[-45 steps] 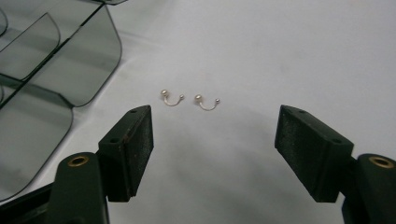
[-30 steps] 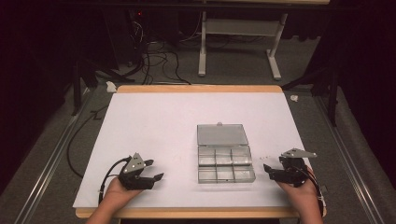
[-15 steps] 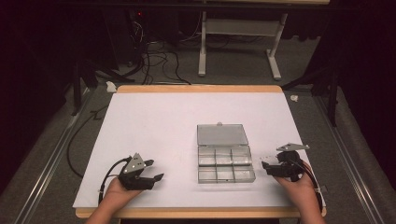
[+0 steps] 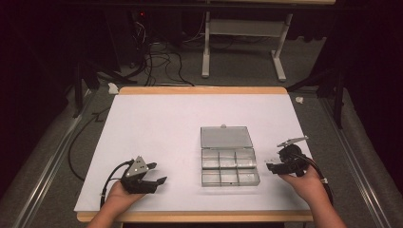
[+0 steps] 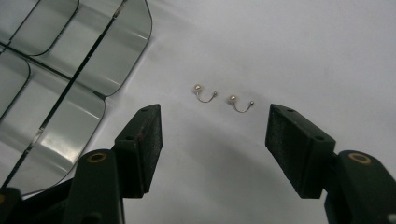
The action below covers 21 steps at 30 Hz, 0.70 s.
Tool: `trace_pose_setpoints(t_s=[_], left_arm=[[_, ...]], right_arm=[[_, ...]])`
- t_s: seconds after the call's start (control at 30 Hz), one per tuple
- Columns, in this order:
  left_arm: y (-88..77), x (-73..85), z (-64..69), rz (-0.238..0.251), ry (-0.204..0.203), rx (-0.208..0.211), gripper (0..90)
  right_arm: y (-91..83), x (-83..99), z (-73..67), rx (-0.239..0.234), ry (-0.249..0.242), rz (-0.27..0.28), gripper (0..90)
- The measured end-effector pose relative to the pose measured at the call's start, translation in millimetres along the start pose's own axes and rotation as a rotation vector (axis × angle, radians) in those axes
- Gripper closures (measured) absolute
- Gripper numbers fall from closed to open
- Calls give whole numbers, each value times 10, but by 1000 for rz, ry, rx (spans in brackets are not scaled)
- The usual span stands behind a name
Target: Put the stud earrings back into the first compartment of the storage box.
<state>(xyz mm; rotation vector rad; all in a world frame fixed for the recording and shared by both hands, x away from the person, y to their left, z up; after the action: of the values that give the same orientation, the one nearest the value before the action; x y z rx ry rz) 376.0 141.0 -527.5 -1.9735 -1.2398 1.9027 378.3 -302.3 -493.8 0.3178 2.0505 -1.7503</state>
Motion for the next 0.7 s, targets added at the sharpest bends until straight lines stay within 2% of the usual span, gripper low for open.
trace_pose_setpoints(t_s=[0.23,0.4,0.7], left_arm=[[-5,0,-1,2,0,1,319],[-6,0,-5,7,-7,1,319],[-19,0,-17,21,-23,8,353]], right_arm=[[-61,-69,26,2,2,-30,419],[-79,-134,53,19,-5,-51,494],[19,-261,22,26,-52,-110,622]])
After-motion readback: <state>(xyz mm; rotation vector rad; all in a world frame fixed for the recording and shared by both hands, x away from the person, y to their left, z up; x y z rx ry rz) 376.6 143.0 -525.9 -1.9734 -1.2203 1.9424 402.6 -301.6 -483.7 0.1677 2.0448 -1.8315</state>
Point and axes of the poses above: each handheld gripper's, and its own axes: y roughly forward along the jaws, x roughly out of its underside, z roughly to its right, the point moved 7 cm from there along y, roughly forward along the jaws, and after that the axes turned 15 degrees about y, right-handed, at the moved point
